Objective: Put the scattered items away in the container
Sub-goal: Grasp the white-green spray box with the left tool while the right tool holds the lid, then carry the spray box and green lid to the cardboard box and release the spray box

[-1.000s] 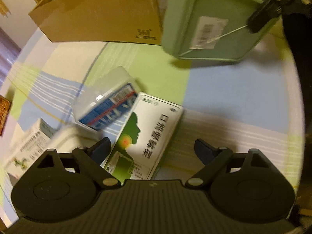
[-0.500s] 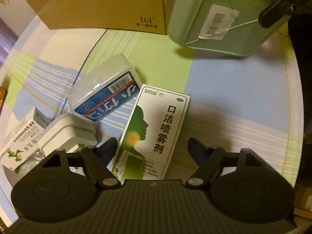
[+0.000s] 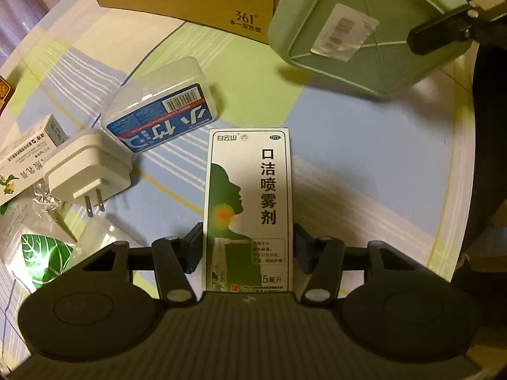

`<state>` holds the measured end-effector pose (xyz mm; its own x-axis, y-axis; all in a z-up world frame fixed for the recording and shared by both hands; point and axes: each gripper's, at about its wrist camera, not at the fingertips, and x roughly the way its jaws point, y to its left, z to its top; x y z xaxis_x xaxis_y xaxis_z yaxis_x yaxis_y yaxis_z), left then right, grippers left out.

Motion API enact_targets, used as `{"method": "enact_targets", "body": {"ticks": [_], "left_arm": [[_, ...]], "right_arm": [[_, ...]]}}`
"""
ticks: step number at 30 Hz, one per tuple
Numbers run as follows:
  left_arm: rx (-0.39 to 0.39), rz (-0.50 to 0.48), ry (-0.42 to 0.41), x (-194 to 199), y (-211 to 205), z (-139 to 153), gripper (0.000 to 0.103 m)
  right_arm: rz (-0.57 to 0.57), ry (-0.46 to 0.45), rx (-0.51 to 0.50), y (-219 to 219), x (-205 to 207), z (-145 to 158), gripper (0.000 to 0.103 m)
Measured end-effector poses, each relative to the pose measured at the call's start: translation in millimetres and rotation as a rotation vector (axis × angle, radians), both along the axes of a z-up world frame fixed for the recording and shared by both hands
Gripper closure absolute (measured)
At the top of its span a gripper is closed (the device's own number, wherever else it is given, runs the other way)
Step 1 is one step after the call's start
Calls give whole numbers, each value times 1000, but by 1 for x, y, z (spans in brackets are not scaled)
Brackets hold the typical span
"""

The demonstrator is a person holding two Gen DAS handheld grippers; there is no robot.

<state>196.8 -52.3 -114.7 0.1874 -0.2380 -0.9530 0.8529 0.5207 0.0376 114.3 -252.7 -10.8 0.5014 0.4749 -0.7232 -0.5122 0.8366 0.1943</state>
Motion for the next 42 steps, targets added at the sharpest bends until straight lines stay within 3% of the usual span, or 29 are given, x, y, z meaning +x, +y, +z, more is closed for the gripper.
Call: {"method": "enact_targets", "body": {"ticks": [15, 31, 36, 42], "left_arm": [[-97, 122, -96, -24, 2, 74, 53], [-182, 75, -239, 16, -84, 179, 53], [-209, 91, -250, 46, -115, 186, 53], [-228, 118, -235, 80, -150, 173, 53]], "right_arm": [[-31, -72, 2, -3, -13, 30, 91], [-142, -262, 71, -53, 4, 138, 91], [-169, -311, 45, -71, 36, 147, 91], [-255, -264, 84, -102, 97, 124, 91]]}}
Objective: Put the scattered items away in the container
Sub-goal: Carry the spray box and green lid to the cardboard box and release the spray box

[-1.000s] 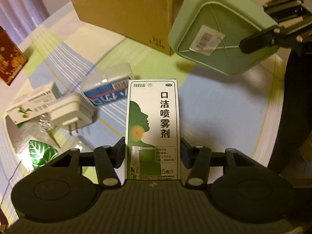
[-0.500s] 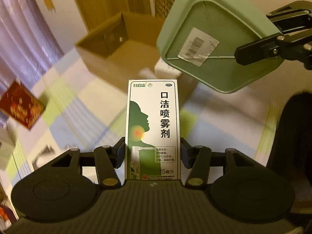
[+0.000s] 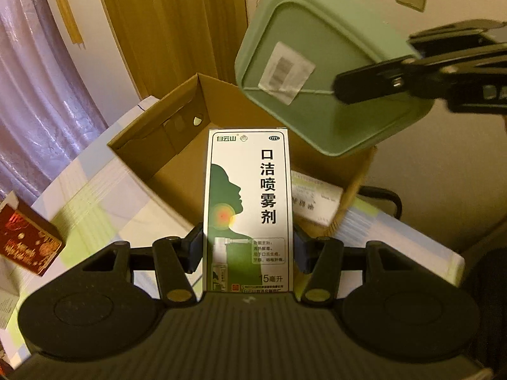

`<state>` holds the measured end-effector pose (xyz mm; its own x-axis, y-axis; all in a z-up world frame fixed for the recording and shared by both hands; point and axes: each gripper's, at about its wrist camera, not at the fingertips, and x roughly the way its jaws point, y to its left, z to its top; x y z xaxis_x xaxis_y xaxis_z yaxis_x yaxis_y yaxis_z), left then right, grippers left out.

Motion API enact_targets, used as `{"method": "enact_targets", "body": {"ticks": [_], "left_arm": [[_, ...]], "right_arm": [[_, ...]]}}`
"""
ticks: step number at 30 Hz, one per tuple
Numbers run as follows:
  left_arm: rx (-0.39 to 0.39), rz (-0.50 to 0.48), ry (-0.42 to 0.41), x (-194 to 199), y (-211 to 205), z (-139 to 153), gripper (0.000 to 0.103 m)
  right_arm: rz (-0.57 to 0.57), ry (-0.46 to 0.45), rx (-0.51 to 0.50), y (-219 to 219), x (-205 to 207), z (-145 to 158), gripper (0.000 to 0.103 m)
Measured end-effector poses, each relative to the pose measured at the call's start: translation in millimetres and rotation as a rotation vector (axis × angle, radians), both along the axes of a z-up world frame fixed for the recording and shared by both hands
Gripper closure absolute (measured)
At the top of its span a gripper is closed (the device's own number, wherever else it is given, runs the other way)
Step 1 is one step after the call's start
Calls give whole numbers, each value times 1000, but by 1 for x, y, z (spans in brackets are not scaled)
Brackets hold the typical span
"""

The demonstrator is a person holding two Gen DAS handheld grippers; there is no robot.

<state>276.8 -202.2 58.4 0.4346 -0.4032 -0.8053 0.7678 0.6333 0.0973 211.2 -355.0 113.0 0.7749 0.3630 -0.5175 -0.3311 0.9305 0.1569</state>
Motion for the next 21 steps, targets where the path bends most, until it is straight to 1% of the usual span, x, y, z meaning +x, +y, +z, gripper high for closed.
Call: {"method": "enact_targets", "body": {"ticks": [5, 9, 16, 21], "left_arm": [[10, 9, 24, 24, -21, -20, 53], [51, -17, 14, 35, -35, -37, 53], [77, -55, 0, 50, -55, -51, 53], [98, -78, -37, 54, -63, -58, 52]], "right_arm": [[-44, 51, 10, -20, 35, -25, 91], [-61, 87, 35, -32, 51, -42, 91], [-79, 109, 57, -43, 60, -59, 91], [-100, 123, 74, -49, 66, -67, 91]]}}
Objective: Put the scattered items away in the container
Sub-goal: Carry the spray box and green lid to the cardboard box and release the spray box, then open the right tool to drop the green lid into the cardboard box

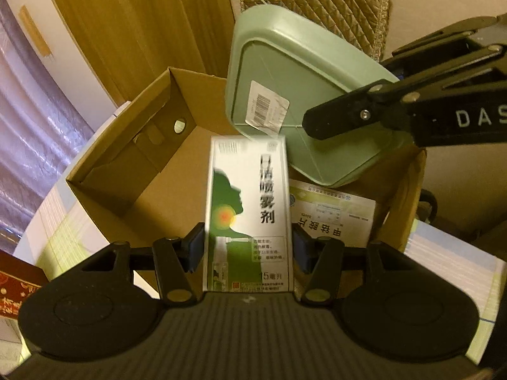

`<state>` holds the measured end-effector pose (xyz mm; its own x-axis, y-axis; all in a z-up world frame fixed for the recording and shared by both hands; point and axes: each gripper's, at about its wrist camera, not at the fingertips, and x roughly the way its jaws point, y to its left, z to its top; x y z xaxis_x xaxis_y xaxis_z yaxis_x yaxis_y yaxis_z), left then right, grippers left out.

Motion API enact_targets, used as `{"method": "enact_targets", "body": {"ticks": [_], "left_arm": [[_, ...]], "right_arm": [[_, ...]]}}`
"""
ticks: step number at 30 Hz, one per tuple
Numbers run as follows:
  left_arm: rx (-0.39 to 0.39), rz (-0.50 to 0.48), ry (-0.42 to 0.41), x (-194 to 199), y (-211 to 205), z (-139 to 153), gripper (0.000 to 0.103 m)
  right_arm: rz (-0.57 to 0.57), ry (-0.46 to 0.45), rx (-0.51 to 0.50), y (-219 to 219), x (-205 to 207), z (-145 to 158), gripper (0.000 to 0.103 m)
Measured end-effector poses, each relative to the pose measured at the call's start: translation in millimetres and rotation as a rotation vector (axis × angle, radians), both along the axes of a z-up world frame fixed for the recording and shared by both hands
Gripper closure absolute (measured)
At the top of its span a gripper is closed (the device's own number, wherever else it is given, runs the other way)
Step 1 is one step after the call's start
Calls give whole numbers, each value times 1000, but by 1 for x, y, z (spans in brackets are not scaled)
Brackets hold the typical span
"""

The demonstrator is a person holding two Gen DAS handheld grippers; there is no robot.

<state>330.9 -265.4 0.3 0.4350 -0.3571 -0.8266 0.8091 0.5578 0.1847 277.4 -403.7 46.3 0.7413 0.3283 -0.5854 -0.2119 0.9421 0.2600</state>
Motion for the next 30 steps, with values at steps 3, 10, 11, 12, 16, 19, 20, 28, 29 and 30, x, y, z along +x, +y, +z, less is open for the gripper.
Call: {"method": "enact_targets", "body": {"ticks": [3, 10, 11, 12, 16, 19, 20, 28, 29, 30], "left_arm": [[-3, 2, -29, 0, 4, 2, 50], [-9, 0, -44, -3, 18, 13, 47], [-8, 2, -45, -3, 19, 14, 47], [-7, 4, -46, -3, 21, 15, 47], [-8, 11, -42, -4, 28, 18, 45], [-13, 16, -42, -5, 32, 22, 45], [-13, 19, -44, -6, 34, 22, 45], [-20, 33, -45, -4, 48, 27, 43], [-22, 34, -47, -5, 50, 28, 43], [-25, 36, -48, -5, 52, 29, 42]], "right_arm": [[-1, 1, -2, 0, 0, -1, 91], [5, 9, -4, 2, 2, -5, 90], [7, 9, -6, 3, 3, -6, 90], [8, 9, -9, 4, 4, -6, 90], [23, 10, -33, 10, 8, -8, 90], [35, 13, -64, 16, 11, -11, 90], [40, 13, -80, 19, 12, -12, 90], [53, 24, -194, 35, 26, -25, 90], [54, 26, -209, 37, 27, -26, 90], [56, 30, -224, 39, 29, -27, 90]]}}
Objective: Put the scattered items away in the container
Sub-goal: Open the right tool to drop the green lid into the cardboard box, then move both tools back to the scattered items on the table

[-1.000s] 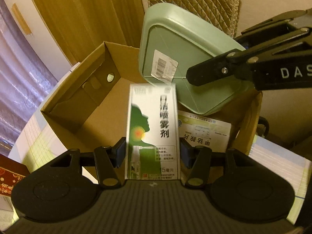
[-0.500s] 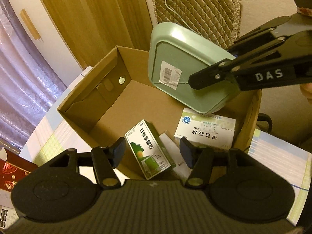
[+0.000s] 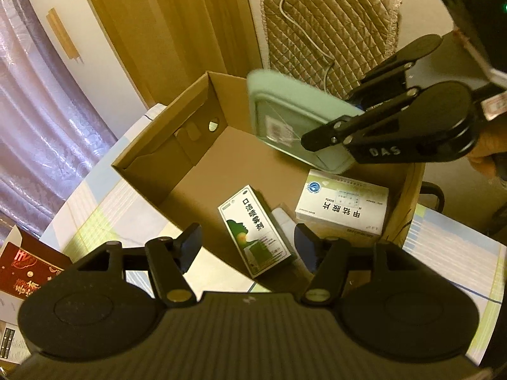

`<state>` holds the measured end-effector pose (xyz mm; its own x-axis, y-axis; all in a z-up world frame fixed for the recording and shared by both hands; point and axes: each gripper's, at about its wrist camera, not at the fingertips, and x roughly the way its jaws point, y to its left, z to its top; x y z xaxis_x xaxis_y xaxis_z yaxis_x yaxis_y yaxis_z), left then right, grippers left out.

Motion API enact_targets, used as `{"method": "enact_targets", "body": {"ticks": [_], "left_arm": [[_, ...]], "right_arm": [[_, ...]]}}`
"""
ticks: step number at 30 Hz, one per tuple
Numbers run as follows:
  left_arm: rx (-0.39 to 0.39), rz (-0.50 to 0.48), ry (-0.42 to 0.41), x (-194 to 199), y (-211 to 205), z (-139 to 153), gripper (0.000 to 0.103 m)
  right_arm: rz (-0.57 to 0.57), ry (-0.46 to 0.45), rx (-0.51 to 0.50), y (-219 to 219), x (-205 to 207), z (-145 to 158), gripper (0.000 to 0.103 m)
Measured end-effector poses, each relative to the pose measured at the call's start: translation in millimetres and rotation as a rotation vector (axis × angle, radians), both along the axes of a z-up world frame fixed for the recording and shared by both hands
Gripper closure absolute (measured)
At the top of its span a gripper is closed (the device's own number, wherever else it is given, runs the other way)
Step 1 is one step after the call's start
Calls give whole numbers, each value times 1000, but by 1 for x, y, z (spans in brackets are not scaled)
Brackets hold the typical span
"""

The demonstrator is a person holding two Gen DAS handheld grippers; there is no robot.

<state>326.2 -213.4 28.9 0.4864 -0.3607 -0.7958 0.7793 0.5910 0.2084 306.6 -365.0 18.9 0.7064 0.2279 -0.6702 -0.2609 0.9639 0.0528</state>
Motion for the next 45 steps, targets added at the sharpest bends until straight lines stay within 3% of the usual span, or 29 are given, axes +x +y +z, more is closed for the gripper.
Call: {"method": "enact_targets", "body": {"ticks": [3, 16, 21, 22, 23, 24, 25, 33, 41, 45], "left_arm": [[-3, 9, -1, -1, 6, 1, 41], [-3, 39, 1, -18, 31, 10, 38], [-17, 68, -4, -36, 44, 16, 31], [-19, 75, -3, -40, 47, 16, 29], [-23, 84, -1, -45, 51, 16, 29], [-26, 92, 3, -48, 54, 16, 29], [-27, 101, 7, -53, 58, 16, 29], [-33, 187, 22, -91, 95, 16, 22], [-2, 252, -29, -136, 148, 18, 1], [9, 305, -19, -156, 182, 16, 1]], "right_arm": [[20, 8, -54, 8, 3, -3, 90], [-4, 8, -6, 7, -15, 12, 89], [-29, 7, 17, 8, -35, 22, 89], [-32, 6, 20, 9, -40, 23, 80], [-40, 3, 24, 10, -45, 25, 34], [-52, -9, 33, 11, -50, 26, 13], [-62, -35, 49, 11, -58, 29, 7], [-47, -49, 63, 26, -96, 45, 7], [-1, -80, 78, 55, -142, 64, 7], [40, -98, 90, 75, -165, 72, 7]]}}
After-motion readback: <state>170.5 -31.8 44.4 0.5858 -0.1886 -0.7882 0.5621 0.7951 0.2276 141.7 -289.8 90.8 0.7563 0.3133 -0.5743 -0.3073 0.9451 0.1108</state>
